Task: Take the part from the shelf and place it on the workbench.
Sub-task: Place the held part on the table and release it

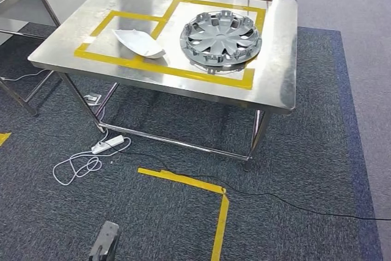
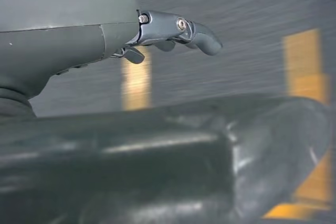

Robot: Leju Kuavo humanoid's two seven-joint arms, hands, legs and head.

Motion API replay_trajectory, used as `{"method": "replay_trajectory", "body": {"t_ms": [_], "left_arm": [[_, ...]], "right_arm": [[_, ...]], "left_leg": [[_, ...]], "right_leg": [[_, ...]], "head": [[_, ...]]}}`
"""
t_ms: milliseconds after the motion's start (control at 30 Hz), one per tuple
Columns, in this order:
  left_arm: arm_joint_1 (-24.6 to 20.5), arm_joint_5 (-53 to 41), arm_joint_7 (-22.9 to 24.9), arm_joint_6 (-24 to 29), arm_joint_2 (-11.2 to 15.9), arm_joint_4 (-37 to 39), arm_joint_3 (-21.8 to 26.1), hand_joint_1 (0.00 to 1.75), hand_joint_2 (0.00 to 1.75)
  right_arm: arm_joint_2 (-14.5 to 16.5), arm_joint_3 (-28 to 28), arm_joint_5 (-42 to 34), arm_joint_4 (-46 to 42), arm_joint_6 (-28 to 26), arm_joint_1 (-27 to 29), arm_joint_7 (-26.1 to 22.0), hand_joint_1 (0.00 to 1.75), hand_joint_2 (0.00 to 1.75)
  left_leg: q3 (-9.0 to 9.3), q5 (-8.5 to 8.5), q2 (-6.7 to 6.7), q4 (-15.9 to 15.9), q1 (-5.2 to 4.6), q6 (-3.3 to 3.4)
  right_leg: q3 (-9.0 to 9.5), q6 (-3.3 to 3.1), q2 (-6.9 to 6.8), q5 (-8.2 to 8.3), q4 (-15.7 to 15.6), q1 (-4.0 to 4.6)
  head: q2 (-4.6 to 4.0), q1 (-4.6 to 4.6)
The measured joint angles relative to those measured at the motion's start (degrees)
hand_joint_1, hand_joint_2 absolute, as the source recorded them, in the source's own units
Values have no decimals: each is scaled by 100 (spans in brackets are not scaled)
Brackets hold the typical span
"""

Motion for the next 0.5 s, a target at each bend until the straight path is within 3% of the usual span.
{"method": "replay_trajectory", "body": {"t_ms": [33, 100, 167, 233, 267, 333, 367, 400, 433, 500], "left_arm": [[-7, -54, 198, 40, -5, 228, 23, 0, 0], [-27, -148, 597, 84, -25, 557, 39, 0, 0], [-44, -322, 1350, 113, -53, 847, 40, 0, 0], [-24, -568, 2375, 93, -86, 1119, 6, 0, 0], [-8, -658, 2761, 69, -109, 1214, -18, 0, 0], [14, -717, 3157, 30, -161, 1348, -50, 0, 0], [15, -689, 3226, 21, -193, 1397, -52, 0, 0], [16, -648, 3267, 21, -219, 1445, -49, 0, 0], [19, -605, 3298, 27, -245, 1488, -44, 0, 0], [26, -537, 3328, 64, -286, 1549, -29, 0, 0]], "right_arm": [[0, -42, -45, 0, 10, -5, -84, 0, 0], [0, -117, -127, 0, 36, -23, -233, 0, 0], [1, -209, -243, 0, 89, -49, -458, 0, 0], [3, -314, -384, 0, 164, -67, -813, 0, 0], [3, -359, -448, 0, 194, -73, -1010, 0, 0], [4, -442, -557, 0, 228, -81, -1371, 0, 0], [4, -478, -597, 0, 238, -84, -1525, 0, 0], [4, -510, -634, 0, 263, -85, -1676, 0, 0], [4, -540, -675, 0, 297, -85, -1829, 0, 0], [4, -602, -767, -1, 358, -91, -2108, 0, 0]], "left_leg": [[178, 149, 0, -384, -2, 19], [339, 236, -9, -797, -15, 68], [327, 226, -18, -842, -19, 127], [325, 261, -1, -875, -4, 202], [316, 281, 9, -892, 3, 241], [273, 304, 16, -890, -8, 292], [255, 312, 15, -888, -17, 304], [245, 318, 14, -885, -26, 312], [242, 321, 11, -881, -33, 313], [248, 322, 4, -869, -43, 307]], "right_leg": [[-10, 22, -3, -8, 18, 13], [-52, 85, -18, -6, 47, 32], [-78, 152, -28, 9, 49, 35], [-156, 212, -22, -110, 173, 26], [-266, 238, -19, -263, 394, 21], [-617, 275, -18, -665, 1156, 13], [-777, 286, -18, -803, 1519, 11], [-856, 291, -18, -839, 1719, 10], [-821, 287, -18, -762, 1685, 10], [-440, 256, -20, -386, 1002, 9]], "head": [[0, 1], [0, 7], [0, 14], [0, 26], [0, 39], [0, 65], [0, 71], [0, 73], [0, 77], [0, 79]]}}
